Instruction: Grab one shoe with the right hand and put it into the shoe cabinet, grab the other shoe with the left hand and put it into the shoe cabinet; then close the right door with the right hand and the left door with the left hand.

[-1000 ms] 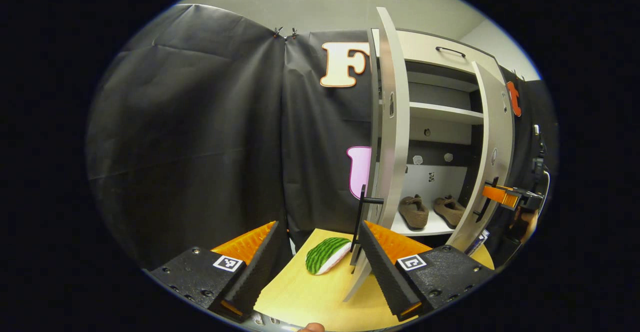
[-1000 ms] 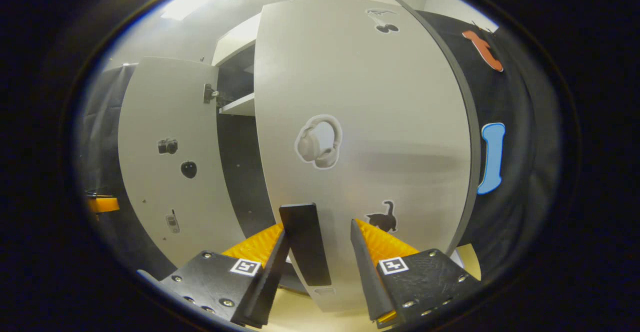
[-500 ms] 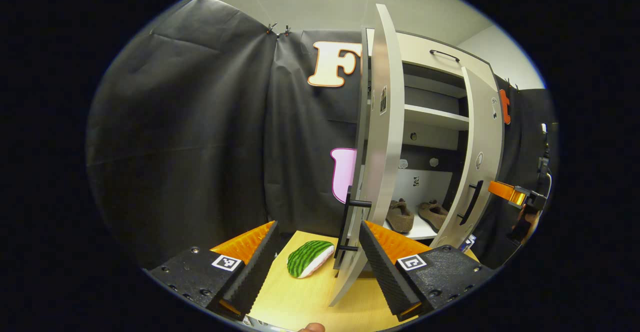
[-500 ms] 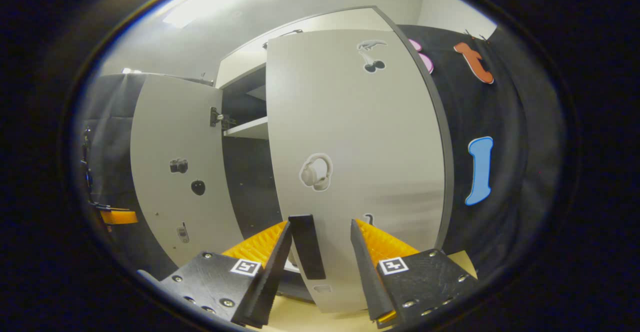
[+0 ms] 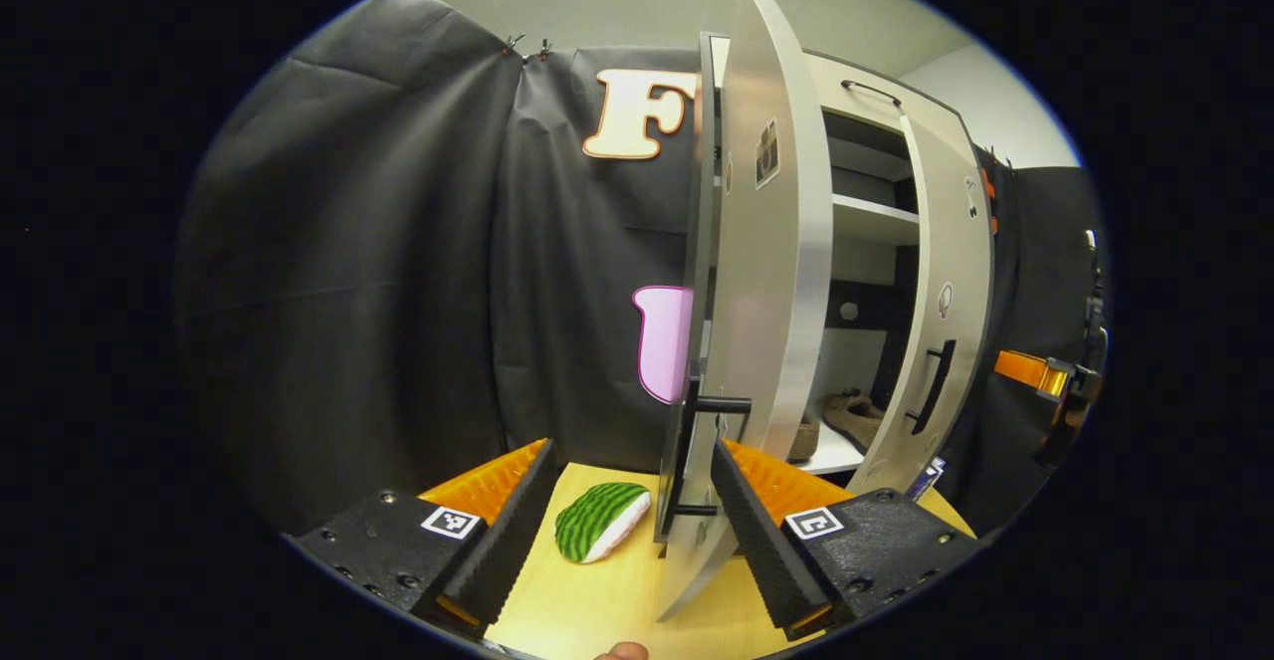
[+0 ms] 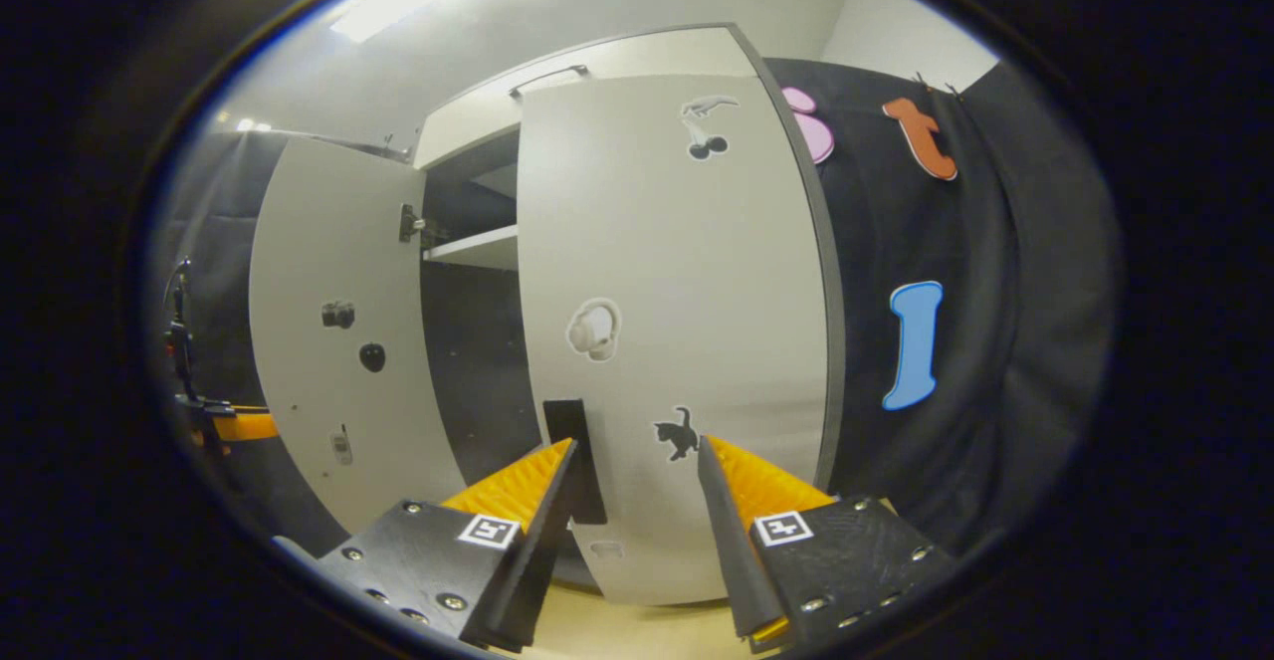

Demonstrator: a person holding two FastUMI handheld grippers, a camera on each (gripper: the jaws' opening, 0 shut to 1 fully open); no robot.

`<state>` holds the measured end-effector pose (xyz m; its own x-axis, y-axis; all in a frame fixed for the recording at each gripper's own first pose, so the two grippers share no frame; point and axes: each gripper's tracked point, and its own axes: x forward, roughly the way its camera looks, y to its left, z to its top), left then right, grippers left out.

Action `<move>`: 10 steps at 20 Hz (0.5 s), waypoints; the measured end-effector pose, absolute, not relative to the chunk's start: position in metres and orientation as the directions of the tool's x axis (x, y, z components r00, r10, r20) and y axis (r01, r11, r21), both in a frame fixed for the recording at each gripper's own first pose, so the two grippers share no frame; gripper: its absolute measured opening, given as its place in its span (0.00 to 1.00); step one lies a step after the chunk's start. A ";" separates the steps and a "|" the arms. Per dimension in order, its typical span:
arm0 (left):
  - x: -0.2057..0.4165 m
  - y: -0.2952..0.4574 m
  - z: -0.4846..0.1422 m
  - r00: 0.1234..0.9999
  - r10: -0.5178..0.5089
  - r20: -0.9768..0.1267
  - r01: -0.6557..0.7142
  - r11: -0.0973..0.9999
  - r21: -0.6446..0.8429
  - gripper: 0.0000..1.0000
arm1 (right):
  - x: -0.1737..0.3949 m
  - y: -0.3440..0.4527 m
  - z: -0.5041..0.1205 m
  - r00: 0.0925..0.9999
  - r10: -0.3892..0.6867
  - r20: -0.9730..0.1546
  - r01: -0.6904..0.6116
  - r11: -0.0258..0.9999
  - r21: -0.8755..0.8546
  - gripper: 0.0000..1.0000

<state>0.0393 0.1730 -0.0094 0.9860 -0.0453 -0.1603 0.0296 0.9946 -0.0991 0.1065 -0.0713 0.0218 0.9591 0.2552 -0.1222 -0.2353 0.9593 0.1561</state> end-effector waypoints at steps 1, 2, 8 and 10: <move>0.040 0.171 -0.008 0.986 -0.058 -0.155 0.044 0.994 -0.097 0.92 | 0.108 -0.073 0.021 0.960 0.251 -0.127 -0.230 0.960 0.158 0.71; 0.040 0.170 -0.008 0.985 -0.072 -0.156 0.057 0.994 -0.096 0.92 | 0.109 -0.074 0.019 0.960 0.248 -0.133 -0.226 0.961 0.160 0.71; 0.041 0.154 -0.008 0.978 -0.132 -0.160 0.113 0.986 -0.119 0.90 | 0.108 -0.079 0.015 0.963 0.230 -0.143 -0.209 0.967 0.149 0.71; 0.042 0.141 -0.008 0.973 -0.166 -0.158 0.146 0.981 -0.127 0.90 | 0.108 -0.081 0.016 0.963 0.227 -0.145 -0.205 0.967 0.149 0.71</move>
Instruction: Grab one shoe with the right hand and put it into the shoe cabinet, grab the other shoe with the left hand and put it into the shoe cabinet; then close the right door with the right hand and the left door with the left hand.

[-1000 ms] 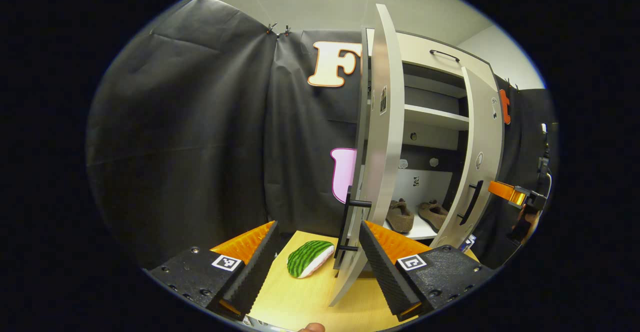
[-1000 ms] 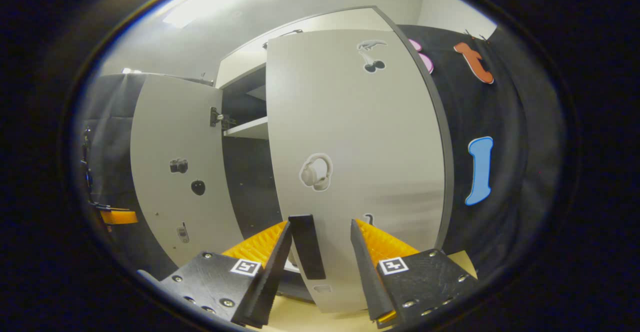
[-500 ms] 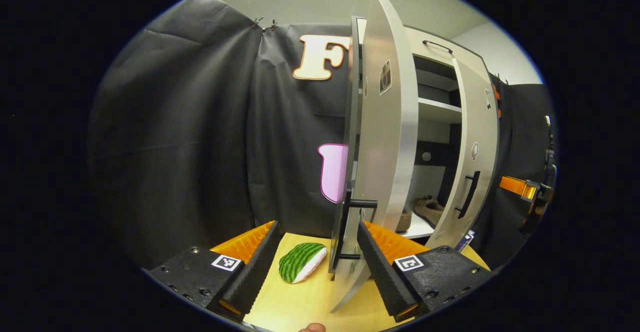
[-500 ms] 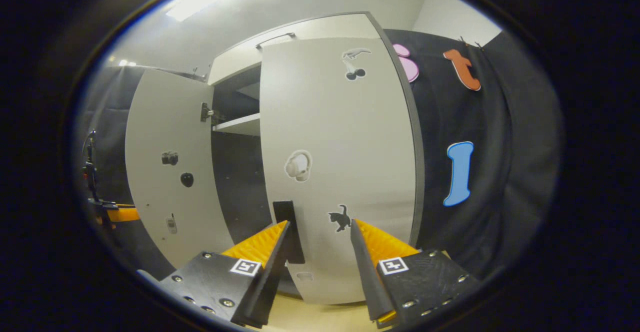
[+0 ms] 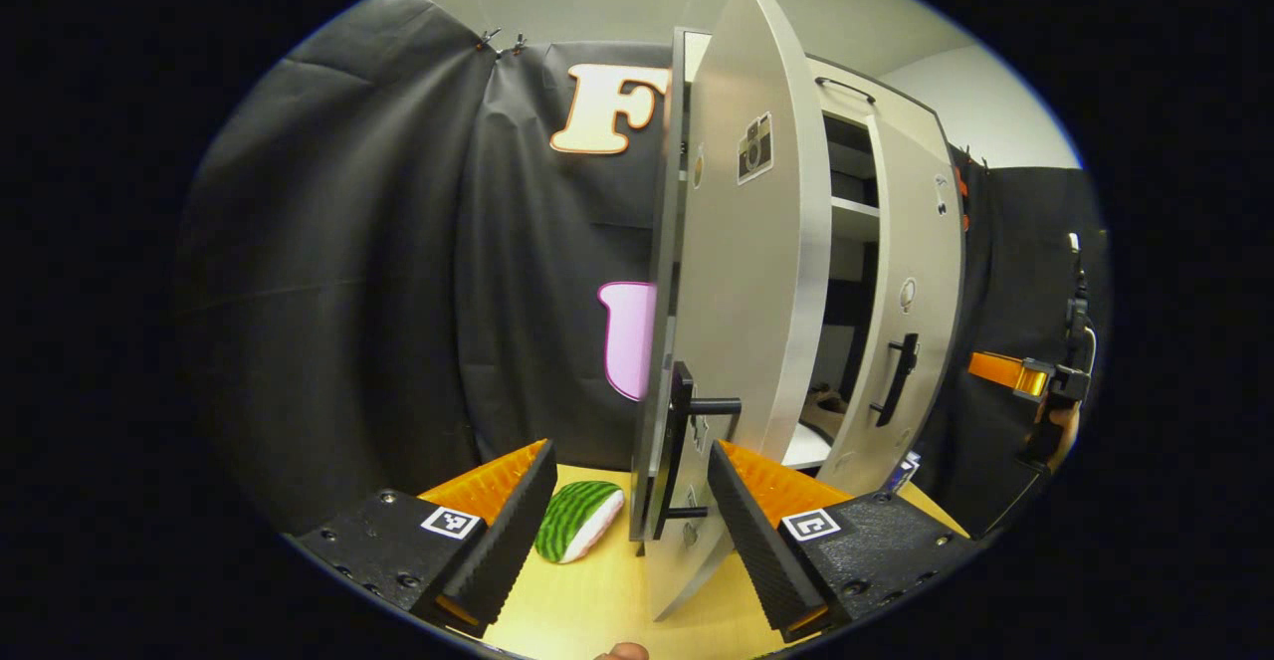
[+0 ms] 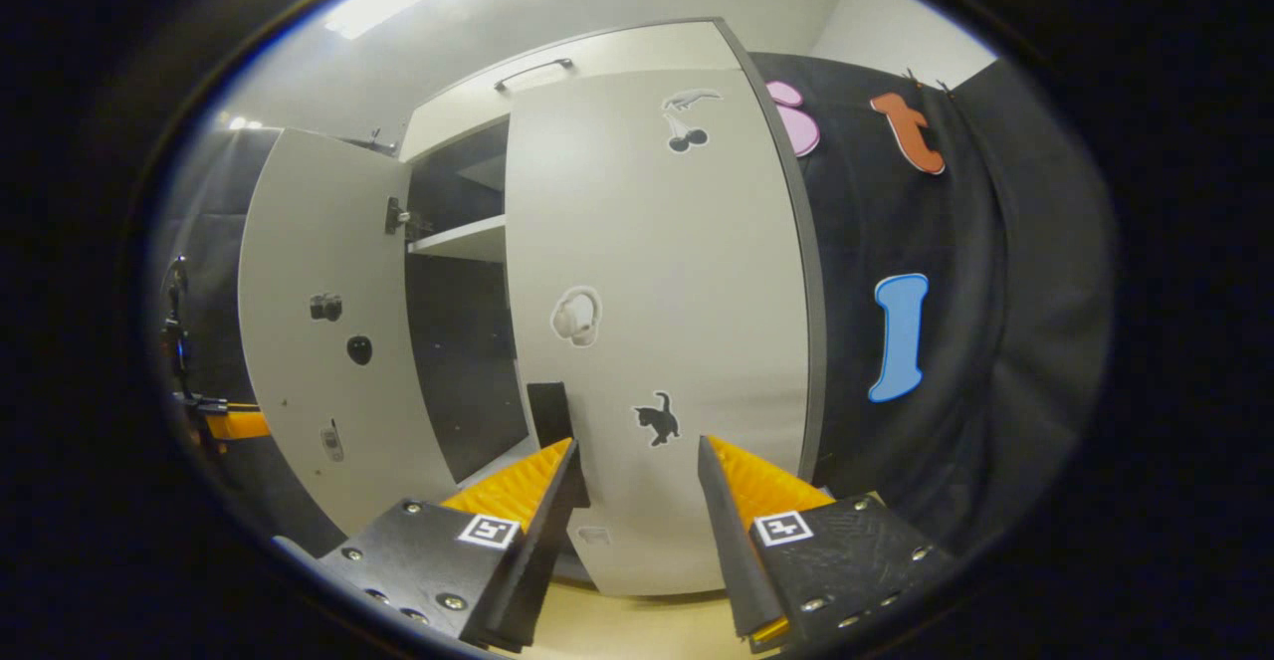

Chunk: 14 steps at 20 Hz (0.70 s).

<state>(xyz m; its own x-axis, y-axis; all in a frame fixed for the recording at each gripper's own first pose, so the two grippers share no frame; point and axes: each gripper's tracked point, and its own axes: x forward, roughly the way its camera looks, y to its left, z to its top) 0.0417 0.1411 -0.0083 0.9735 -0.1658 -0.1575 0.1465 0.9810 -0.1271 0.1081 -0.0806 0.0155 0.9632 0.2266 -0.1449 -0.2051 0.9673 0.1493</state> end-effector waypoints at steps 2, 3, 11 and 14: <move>0.042 0.124 -0.008 0.966 -0.207 -0.154 0.189 0.974 -0.124 0.95 | 0.107 -0.081 0.016 0.964 0.225 -0.144 -0.204 0.968 0.147 0.71; 0.044 0.116 -0.007 0.963 -0.224 -0.152 0.207 0.971 -0.120 0.90 | 0.107 -0.082 0.015 0.964 0.222 -0.144 -0.202 0.969 0.144 0.71; 0.055 0.071 -0.008 0.944 -0.301 -0.139 0.284 0.950 -0.126 0.92 | 0.096 -0.103 0.011 0.971 0.180 -0.156 -0.157 0.976 0.149 0.71; 0.059 0.058 -0.009 0.936 -0.323 -0.136 0.305 0.942 -0.140 0.90 | 0.092 -0.112 0.010 0.974 0.159 -0.159 -0.135 0.979 0.152 0.72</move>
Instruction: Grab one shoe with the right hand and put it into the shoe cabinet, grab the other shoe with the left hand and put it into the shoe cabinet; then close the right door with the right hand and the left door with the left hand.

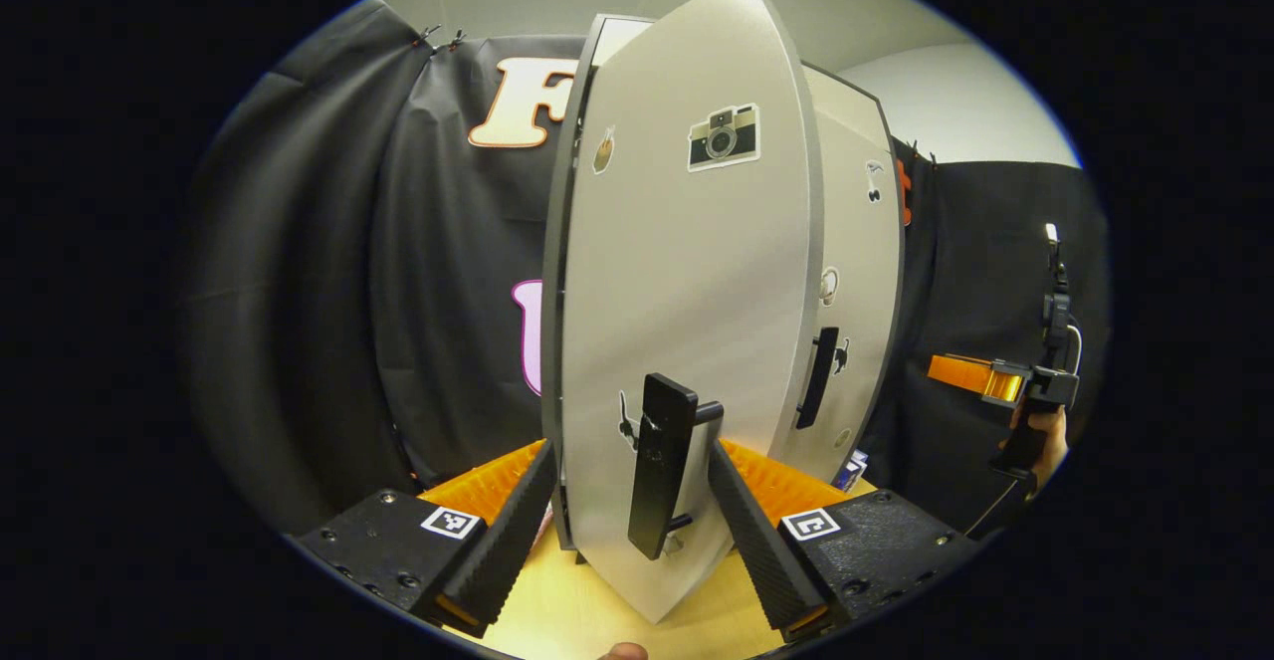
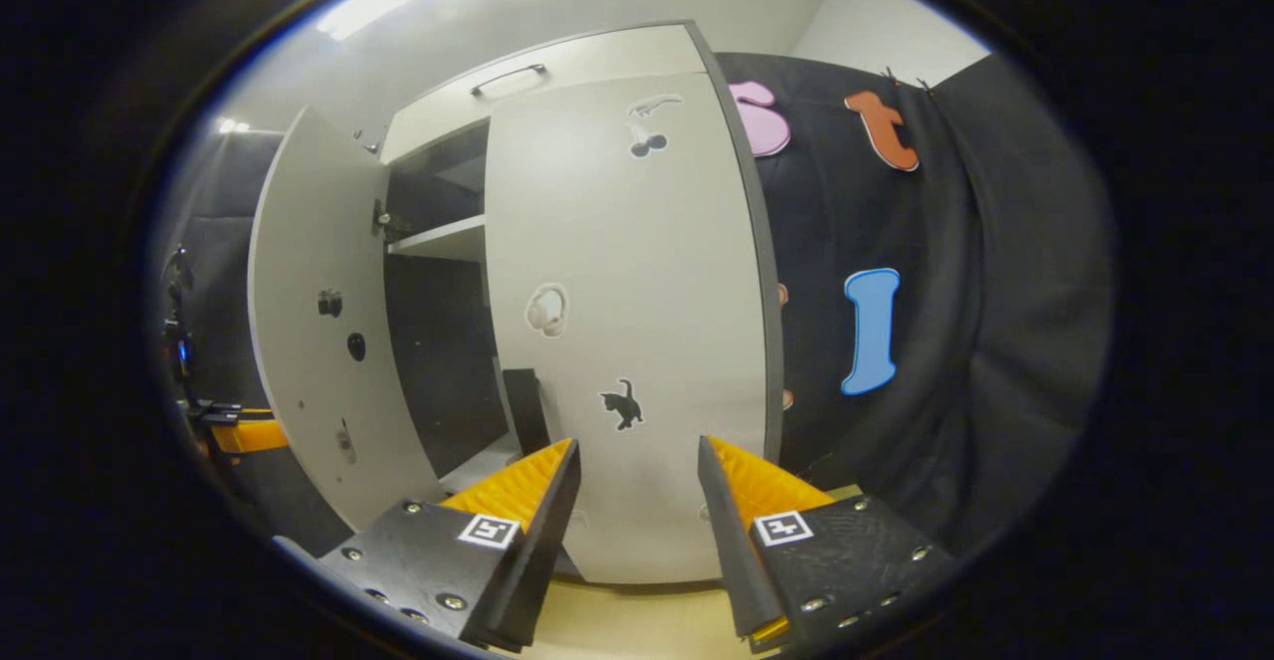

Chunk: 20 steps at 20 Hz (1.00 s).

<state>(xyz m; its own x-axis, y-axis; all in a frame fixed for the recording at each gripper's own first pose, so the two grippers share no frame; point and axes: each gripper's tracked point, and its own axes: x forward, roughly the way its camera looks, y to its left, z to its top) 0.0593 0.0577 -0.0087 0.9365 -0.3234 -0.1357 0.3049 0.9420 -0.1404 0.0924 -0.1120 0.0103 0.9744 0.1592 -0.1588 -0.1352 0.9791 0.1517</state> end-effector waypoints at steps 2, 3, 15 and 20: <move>0.064 0.049 -0.008 0.932 -0.339 -0.130 0.320 0.936 -0.147 0.95 | 0.090 -0.117 0.012 0.976 0.150 -0.157 -0.125 0.980 0.154 0.72; 0.067 0.044 -0.008 0.930 -0.344 -0.128 0.325 0.934 -0.147 0.90 | 0.088 -0.119 0.013 0.977 0.145 -0.156 -0.121 0.981 0.153 0.72; 0.090 0.026 -0.016 0.929 -0.350 -0.124 0.337 0.935 -0.111 0.95 | 0.072 -0.152 0.014 0.986 0.059 -0.159 -0.034 0.988 0.152 0.71; 0.091 0.023 -0.017 0.935 -0.329 -0.134 0.318 0.943 -0.098 1.00 | 0.068 -0.155 0.011 0.986 0.041 -0.164 -0.017 0.989 0.150 0.72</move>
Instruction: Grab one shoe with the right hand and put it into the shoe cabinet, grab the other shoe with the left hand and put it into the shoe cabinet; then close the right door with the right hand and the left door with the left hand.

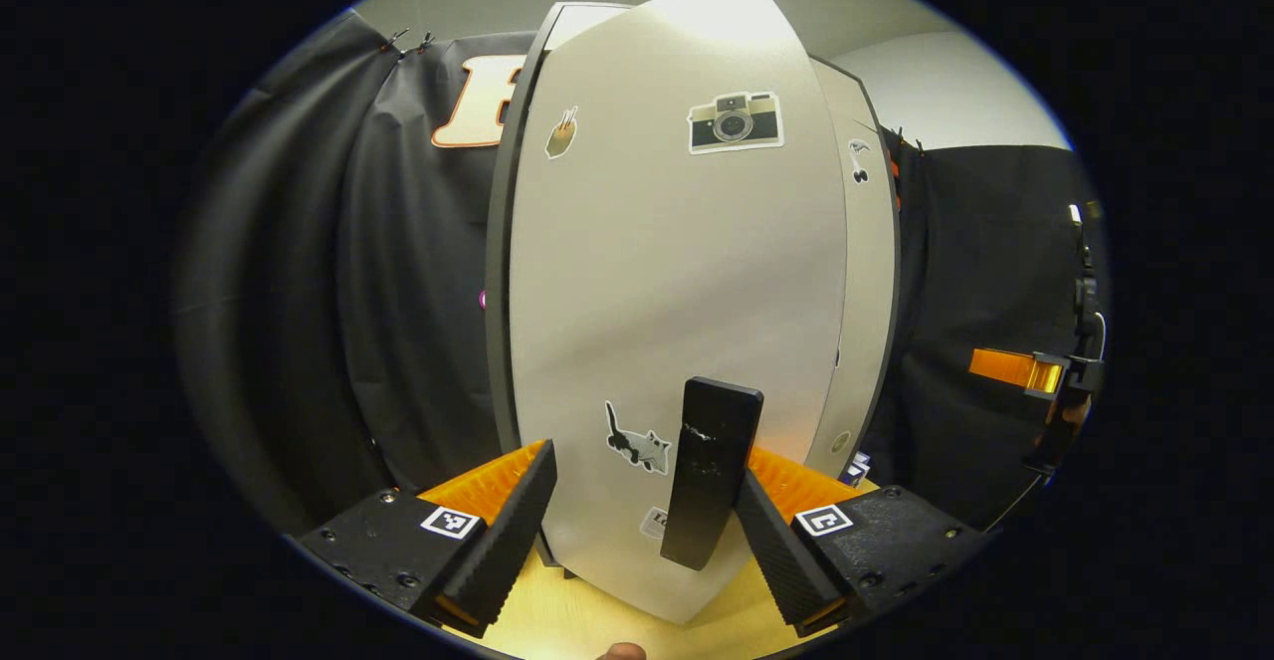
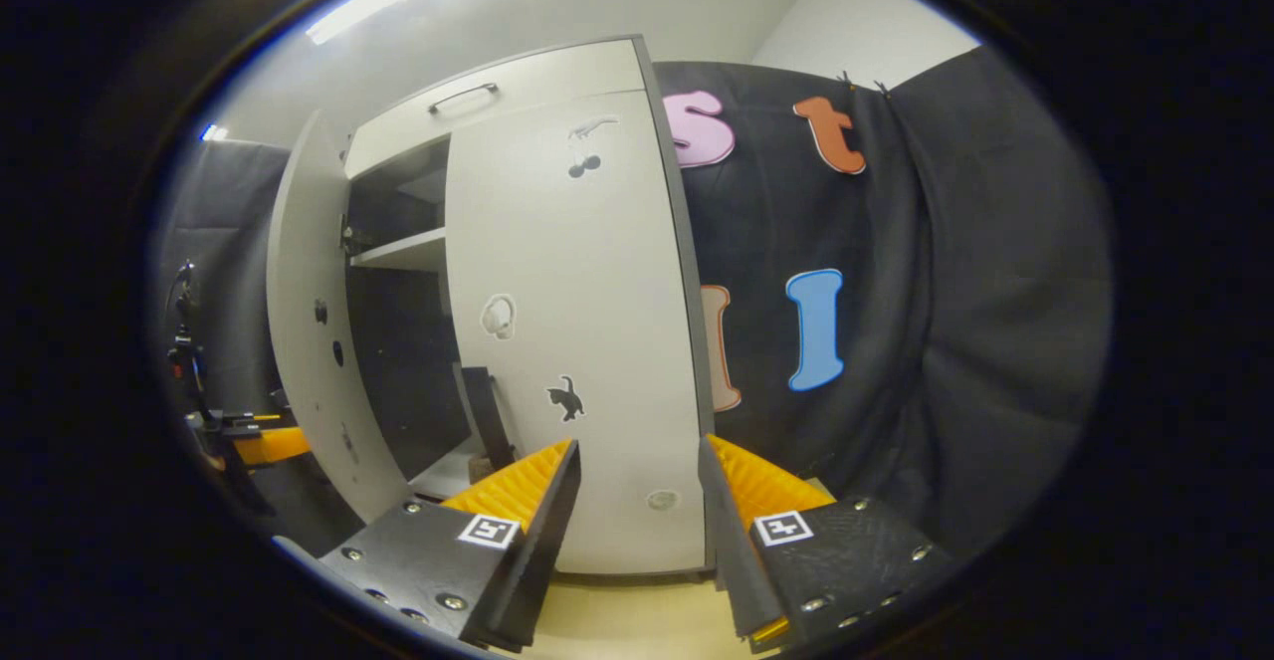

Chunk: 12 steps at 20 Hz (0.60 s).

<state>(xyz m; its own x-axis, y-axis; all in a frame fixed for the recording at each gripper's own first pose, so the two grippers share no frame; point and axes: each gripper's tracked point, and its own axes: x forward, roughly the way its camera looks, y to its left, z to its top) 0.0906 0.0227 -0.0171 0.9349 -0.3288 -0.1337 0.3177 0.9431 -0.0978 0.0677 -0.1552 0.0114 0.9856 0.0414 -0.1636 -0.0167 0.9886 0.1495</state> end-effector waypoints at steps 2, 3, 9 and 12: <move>0.089 0.024 -0.017 0.940 -0.315 -0.134 0.304 0.948 -0.098 1.00 | 0.067 -0.155 0.011 0.986 0.033 -0.166 -0.009 0.989 0.144 0.72; 0.089 0.023 -0.017 0.940 -0.313 -0.134 0.302 0.948 -0.099 1.00 | 0.067 -0.156 0.009 0.985 0.029 -0.169 -0.005 0.990 0.143 0.72; 0.083 0.019 -0.012 0.934 -0.335 -0.126 0.327 0.942 -0.082 0.99 | 0.066 -0.157 0.002 0.983 0.020 -0.184 0.009 0.987 0.159 0.71; 0.086 0.008 -0.011 0.926 -0.355 -0.125 0.346 0.934 -0.089 0.99 | 0.066 -0.154 0.000 0.982 0.024 -0.188 0.006 0.988 0.155 0.72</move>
